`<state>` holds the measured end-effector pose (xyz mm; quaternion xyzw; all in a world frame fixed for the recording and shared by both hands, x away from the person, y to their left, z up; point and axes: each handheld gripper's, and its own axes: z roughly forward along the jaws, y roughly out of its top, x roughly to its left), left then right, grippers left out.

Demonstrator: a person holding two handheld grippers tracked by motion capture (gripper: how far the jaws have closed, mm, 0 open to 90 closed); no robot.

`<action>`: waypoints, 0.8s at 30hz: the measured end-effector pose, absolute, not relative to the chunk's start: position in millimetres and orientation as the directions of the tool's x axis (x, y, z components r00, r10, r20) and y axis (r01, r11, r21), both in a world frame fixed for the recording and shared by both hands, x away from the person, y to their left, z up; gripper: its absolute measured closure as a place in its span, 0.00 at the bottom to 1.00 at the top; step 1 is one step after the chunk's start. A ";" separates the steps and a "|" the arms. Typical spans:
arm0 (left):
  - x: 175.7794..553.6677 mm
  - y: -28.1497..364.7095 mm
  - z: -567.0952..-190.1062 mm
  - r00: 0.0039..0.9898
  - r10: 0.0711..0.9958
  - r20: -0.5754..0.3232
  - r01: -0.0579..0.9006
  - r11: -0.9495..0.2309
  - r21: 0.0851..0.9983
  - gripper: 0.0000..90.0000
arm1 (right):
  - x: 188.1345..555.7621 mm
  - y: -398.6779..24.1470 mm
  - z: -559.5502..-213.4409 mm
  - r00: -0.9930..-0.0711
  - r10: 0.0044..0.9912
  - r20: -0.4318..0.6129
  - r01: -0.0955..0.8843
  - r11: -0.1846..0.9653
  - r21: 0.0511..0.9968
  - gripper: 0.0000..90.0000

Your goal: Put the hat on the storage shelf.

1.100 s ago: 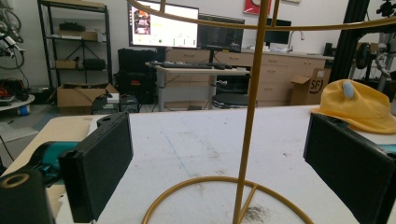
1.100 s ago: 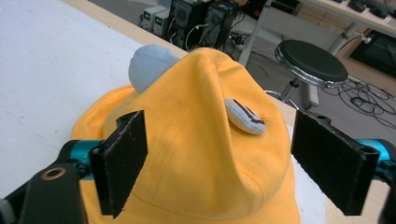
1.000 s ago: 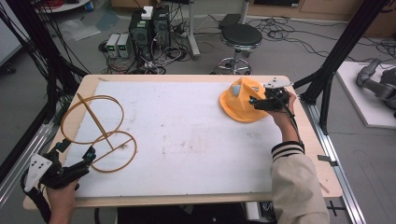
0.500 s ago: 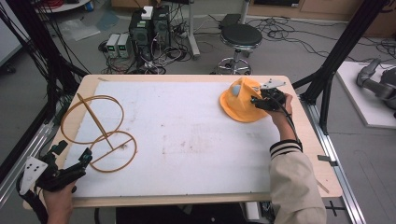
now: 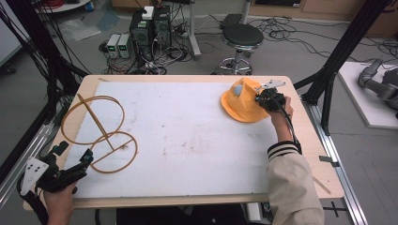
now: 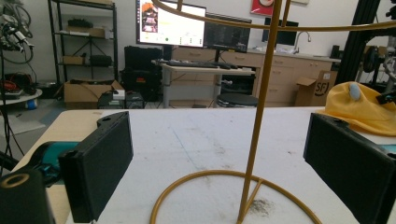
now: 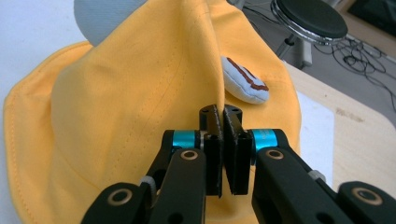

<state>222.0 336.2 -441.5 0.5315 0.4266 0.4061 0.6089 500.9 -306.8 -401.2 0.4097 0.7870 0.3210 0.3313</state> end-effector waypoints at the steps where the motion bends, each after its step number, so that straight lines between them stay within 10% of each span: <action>1: 222.0 336.2 -441.5 0.306 0.948 -0.089 -0.041 0.106 0.994 0.10 | 500.9 -306.8 -401.2 -0.445 0.858 -0.258 0.432 0.458 0.777 0.98; 24: 222.0 335.4 -439.8 0.308 0.947 -0.087 -0.047 0.106 0.993 0.10 | 453.9 -322.9 -343.2 -0.456 0.890 0.013 0.183 0.079 0.980 0.99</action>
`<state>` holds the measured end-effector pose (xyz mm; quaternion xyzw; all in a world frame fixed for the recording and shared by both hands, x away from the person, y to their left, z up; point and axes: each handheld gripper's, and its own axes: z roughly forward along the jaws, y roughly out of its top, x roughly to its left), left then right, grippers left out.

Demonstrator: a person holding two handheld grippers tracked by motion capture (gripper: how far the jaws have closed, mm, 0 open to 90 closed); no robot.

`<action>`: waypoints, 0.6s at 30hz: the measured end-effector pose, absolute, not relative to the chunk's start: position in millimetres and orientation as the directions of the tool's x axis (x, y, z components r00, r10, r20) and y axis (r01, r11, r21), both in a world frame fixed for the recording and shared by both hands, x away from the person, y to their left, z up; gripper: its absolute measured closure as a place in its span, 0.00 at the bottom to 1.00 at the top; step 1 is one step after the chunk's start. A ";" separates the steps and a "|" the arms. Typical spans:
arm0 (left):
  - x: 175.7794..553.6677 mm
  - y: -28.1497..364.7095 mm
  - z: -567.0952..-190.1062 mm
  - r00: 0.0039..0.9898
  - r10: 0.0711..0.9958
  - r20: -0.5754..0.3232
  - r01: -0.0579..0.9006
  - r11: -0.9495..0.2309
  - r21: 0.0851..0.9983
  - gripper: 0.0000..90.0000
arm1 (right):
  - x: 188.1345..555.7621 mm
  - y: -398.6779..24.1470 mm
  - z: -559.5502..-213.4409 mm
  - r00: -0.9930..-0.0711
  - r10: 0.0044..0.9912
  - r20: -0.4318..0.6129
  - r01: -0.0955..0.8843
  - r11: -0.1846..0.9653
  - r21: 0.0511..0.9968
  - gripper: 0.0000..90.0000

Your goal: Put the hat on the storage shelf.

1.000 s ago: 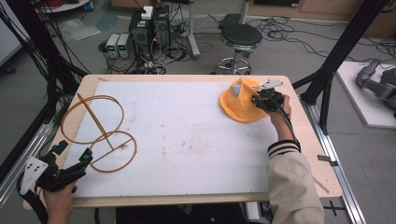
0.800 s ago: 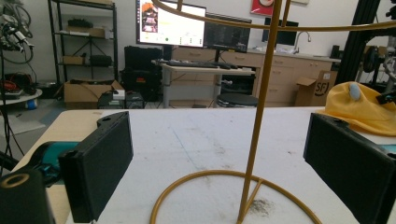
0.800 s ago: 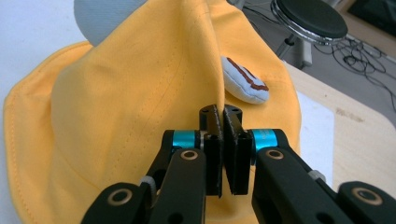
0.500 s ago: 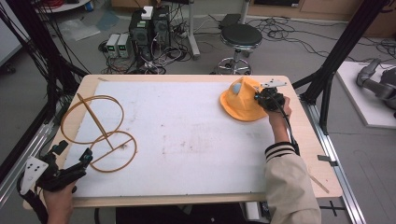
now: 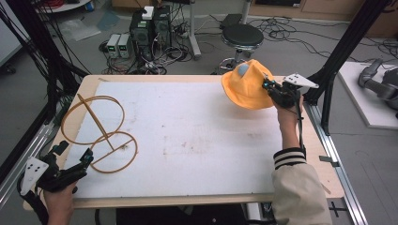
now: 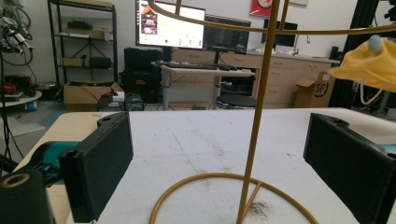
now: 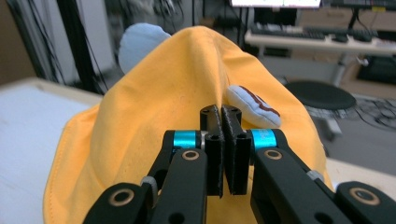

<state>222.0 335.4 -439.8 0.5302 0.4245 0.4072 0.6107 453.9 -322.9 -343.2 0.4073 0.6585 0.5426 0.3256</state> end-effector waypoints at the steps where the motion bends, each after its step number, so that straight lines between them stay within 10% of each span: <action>1: 221.9 335.6 -439.8 0.307 0.948 -0.087 -0.047 0.106 0.993 0.10 | 450.5 -324.1 -339.3 -0.463 0.886 0.019 0.163 0.064 0.985 0.99; 18: 226.3 333.0 -438.2 0.320 0.943 -0.090 -0.055 0.113 0.992 0.10 | 406.5 -298.0 -273.5 -0.590 0.807 0.029 -0.068 -0.086 0.994 1.00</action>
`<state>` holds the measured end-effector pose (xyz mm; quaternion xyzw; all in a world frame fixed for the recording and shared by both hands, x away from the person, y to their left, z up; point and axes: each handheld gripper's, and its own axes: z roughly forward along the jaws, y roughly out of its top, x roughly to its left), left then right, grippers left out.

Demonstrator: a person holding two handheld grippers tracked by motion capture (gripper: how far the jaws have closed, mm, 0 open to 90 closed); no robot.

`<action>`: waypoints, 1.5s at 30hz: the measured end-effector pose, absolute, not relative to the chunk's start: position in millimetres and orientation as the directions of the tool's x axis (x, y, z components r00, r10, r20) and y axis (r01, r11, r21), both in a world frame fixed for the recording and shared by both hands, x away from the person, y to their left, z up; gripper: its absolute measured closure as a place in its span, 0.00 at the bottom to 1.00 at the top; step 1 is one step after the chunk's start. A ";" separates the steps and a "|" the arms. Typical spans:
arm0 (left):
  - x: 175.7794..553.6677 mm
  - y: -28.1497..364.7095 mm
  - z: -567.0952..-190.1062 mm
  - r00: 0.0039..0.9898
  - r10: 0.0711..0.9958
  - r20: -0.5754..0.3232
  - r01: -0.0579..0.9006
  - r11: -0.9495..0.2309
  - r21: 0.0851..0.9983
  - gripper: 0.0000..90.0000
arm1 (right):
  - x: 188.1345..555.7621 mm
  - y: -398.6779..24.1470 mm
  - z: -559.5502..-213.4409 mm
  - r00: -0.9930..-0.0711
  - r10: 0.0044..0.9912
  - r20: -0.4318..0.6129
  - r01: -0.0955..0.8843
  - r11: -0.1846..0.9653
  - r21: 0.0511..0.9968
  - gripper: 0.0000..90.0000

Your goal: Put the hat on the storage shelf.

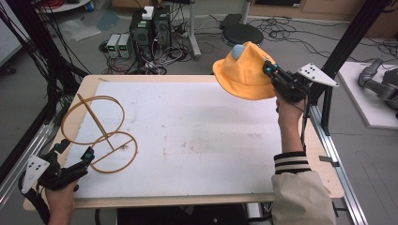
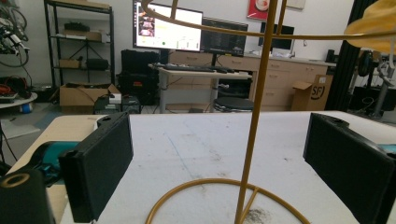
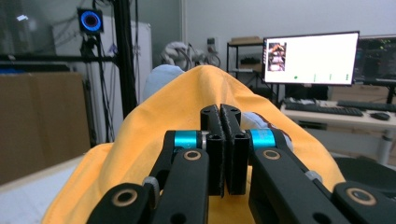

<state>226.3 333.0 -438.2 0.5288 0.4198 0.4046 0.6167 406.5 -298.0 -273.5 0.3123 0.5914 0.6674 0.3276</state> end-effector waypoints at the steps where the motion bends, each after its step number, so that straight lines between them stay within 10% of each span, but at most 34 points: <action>1: 226.4 332.8 -438.0 0.320 0.943 -0.089 -0.055 0.113 0.992 0.10 | 405.0 -294.7 -271.0 -0.603 0.797 0.032 -0.075 -0.096 0.993 1.00; 45: 226.8 326.3 -437.1 0.353 0.932 -0.082 -0.070 0.114 0.991 0.10 | 368.5 -69.6 -223.1 -0.894 0.447 -0.005 -0.143 -0.276 0.950 1.00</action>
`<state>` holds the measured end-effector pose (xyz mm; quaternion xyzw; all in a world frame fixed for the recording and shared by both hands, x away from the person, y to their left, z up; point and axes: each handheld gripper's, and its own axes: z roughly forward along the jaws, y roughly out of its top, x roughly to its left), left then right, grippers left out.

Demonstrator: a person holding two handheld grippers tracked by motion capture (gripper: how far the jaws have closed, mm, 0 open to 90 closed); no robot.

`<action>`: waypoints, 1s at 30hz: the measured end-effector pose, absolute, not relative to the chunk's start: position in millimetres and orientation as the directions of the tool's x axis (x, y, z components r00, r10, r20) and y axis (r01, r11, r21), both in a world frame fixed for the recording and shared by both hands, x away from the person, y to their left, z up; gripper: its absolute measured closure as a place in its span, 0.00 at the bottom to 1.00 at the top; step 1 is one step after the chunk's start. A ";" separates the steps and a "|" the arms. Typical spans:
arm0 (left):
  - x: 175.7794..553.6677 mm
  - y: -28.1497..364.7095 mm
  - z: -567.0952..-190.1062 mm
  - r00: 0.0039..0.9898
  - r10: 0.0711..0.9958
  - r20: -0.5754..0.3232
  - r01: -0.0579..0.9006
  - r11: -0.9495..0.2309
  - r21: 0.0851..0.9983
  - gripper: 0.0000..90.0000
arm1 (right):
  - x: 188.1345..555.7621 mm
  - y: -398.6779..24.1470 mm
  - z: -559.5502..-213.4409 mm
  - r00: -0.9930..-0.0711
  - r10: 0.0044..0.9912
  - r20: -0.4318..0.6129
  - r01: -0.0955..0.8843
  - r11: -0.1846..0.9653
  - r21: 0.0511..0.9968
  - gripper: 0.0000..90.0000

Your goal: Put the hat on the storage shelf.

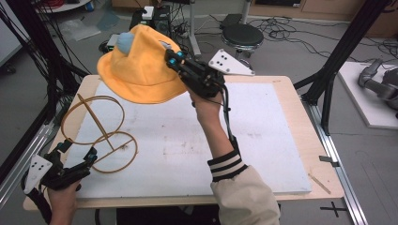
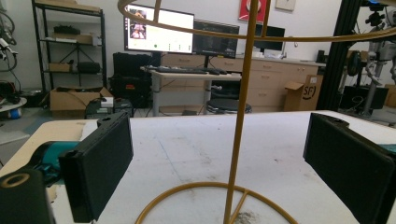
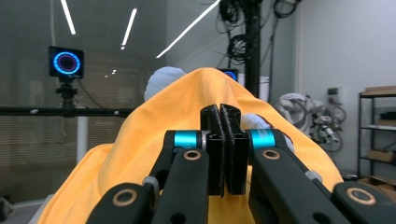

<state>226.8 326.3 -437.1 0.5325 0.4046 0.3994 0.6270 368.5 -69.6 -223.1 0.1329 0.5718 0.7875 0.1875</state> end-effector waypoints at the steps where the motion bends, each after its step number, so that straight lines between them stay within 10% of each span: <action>1: 226.6 326.2 -437.1 0.353 0.932 -0.081 -0.070 0.113 0.991 0.10 | 368.5 -69.6 -223.1 -0.894 0.447 -0.005 -0.143 -0.276 0.950 1.00; 30: 224.5 327.5 -436.7 0.346 0.936 -0.063 -0.090 0.100 0.991 0.10 | 354.5 60.1 -257.7 -0.951 0.308 -0.031 -0.088 -0.173 0.981 1.00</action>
